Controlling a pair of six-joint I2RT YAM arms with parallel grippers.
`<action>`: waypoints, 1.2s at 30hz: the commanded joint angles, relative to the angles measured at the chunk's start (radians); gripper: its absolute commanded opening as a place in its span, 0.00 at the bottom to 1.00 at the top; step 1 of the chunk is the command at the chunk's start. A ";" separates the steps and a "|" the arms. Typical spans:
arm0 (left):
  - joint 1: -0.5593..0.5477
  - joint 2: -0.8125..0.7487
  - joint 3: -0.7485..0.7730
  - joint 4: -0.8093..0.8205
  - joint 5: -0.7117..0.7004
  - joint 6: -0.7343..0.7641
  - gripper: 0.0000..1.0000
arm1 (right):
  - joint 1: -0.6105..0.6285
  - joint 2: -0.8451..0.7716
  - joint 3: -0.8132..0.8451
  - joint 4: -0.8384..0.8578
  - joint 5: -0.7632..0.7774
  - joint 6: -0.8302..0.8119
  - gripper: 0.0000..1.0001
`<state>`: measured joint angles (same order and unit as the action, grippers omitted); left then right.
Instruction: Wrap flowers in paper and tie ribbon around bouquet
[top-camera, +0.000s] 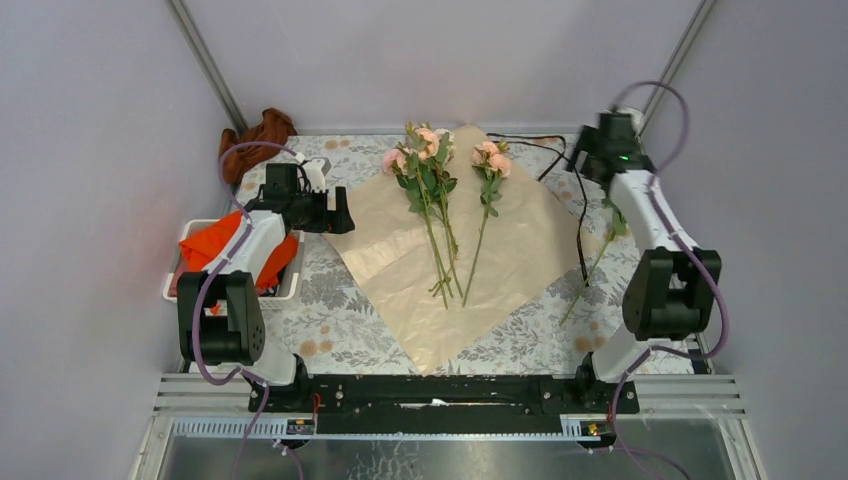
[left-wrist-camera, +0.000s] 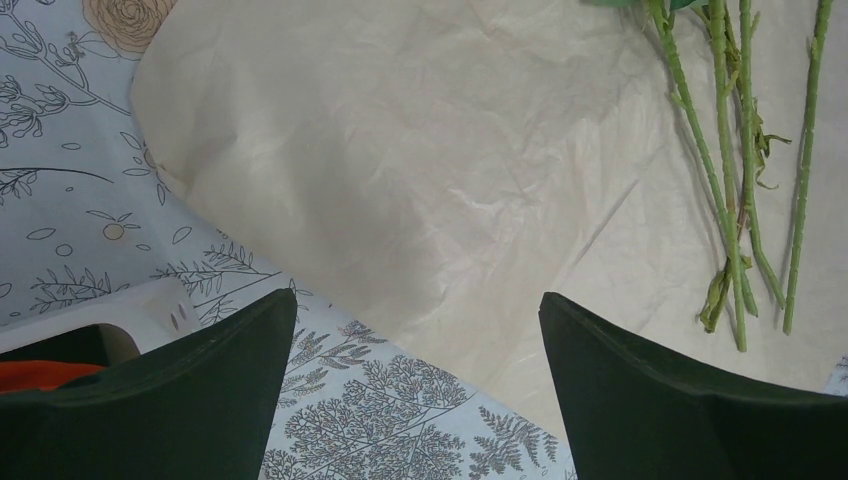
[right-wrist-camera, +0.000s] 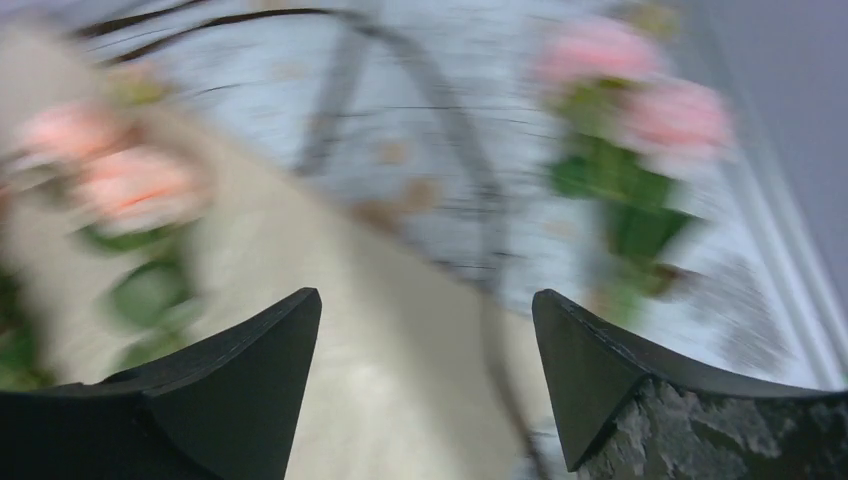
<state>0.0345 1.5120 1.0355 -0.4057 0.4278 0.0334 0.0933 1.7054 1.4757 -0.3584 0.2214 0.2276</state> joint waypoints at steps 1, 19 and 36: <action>0.004 -0.033 0.009 0.007 0.014 0.013 0.99 | -0.195 -0.066 -0.216 -0.006 0.040 0.062 0.91; 0.003 -0.039 0.003 0.016 0.020 0.010 0.99 | -0.337 0.246 -0.143 -0.016 -0.041 -0.011 0.30; 0.003 -0.063 0.011 0.007 0.021 0.017 0.99 | 0.078 -0.414 -0.039 0.068 -0.014 -0.118 0.00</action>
<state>0.0345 1.4868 1.0355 -0.4057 0.4393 0.0338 -0.0299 1.3750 1.3991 -0.3904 0.4973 0.0856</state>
